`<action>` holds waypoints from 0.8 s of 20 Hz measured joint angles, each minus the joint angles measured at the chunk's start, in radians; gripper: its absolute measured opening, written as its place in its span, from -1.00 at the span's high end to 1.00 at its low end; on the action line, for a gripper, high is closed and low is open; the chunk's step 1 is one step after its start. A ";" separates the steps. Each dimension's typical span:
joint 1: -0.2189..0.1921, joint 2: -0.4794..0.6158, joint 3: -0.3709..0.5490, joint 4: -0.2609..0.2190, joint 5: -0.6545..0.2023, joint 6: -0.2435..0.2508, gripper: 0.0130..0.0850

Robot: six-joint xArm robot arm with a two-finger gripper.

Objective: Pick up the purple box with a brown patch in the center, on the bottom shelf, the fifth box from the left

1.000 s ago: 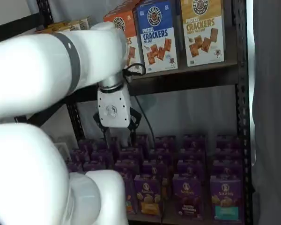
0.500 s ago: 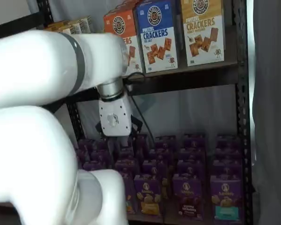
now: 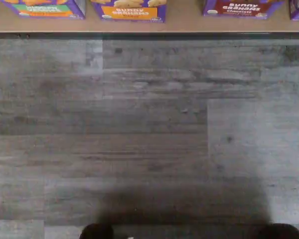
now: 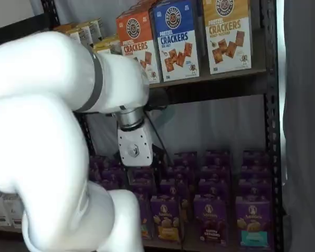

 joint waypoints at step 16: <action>-0.017 0.310 0.039 -0.089 -0.387 0.045 -1.00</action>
